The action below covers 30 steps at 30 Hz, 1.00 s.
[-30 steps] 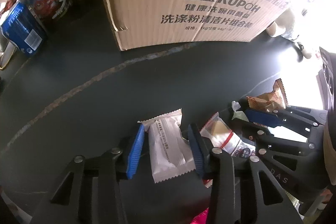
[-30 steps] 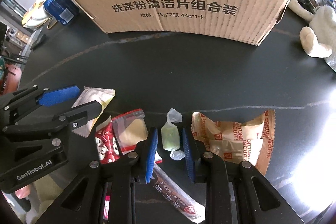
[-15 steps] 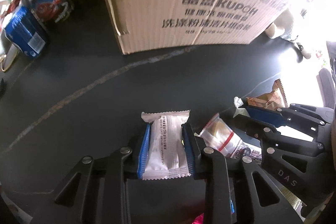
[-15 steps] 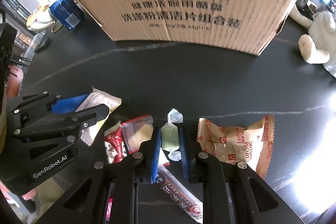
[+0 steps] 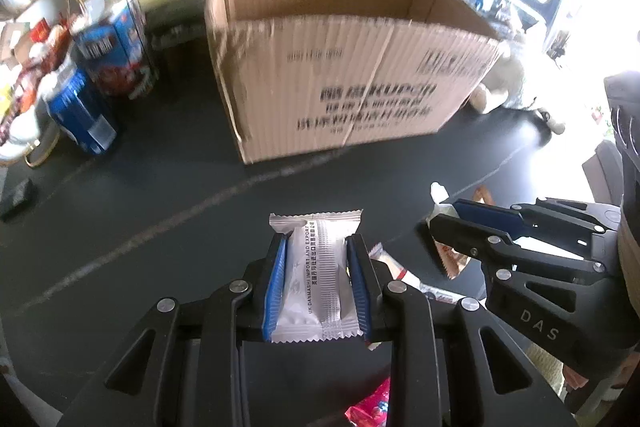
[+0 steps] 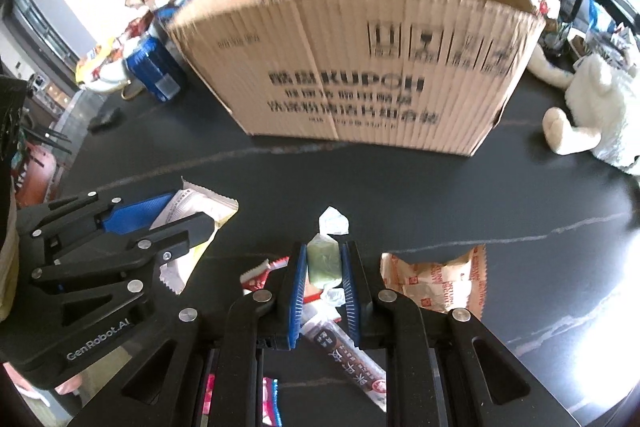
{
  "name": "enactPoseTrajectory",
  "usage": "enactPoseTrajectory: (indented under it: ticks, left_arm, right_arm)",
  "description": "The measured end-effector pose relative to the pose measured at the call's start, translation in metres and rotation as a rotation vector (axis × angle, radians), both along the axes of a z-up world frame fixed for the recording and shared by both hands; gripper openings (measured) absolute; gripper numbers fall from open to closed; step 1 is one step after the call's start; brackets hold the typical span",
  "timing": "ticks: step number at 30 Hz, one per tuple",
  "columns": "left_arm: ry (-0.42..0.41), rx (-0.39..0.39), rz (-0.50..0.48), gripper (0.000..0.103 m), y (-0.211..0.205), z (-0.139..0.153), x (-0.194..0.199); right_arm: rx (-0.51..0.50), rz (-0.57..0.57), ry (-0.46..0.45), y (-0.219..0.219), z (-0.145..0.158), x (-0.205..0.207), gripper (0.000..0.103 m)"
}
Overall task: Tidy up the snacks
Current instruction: 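Carry both items over the cardboard box and open both tools to drop them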
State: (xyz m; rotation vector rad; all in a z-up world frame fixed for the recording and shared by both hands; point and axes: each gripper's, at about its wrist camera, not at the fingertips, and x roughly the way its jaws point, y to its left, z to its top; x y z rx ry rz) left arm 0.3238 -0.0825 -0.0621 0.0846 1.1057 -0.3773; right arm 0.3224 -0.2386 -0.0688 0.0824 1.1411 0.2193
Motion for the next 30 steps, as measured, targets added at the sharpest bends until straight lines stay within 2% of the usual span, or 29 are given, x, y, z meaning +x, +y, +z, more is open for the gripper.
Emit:
enactPoseTrajectory:
  ticks: [2, 6, 20, 30]
  left_arm:
    - [-0.016, -0.006, -0.002, 0.03, -0.016, 0.008, 0.0]
    - [-0.062, -0.015, -0.006, 0.03, -0.019, 0.026, -0.001]
    - [-0.229, -0.049, -0.014, 0.03, -0.018, 0.099, 0.01]
    - [-0.323, -0.081, -0.025, 0.03, -0.02, 0.133, 0.025]
  right_arm:
    - [0.005, -0.006, -0.028, -0.002, 0.01, -0.002, 0.019]
    - [0.016, -0.02, -0.076, -0.005, 0.029, -0.005, 0.019]
    - [0.042, -0.066, -0.268, -0.011, 0.099, 0.002, 0.019]
    - [0.03, -0.077, -0.365, -0.015, 0.134, 0.017, 0.019]
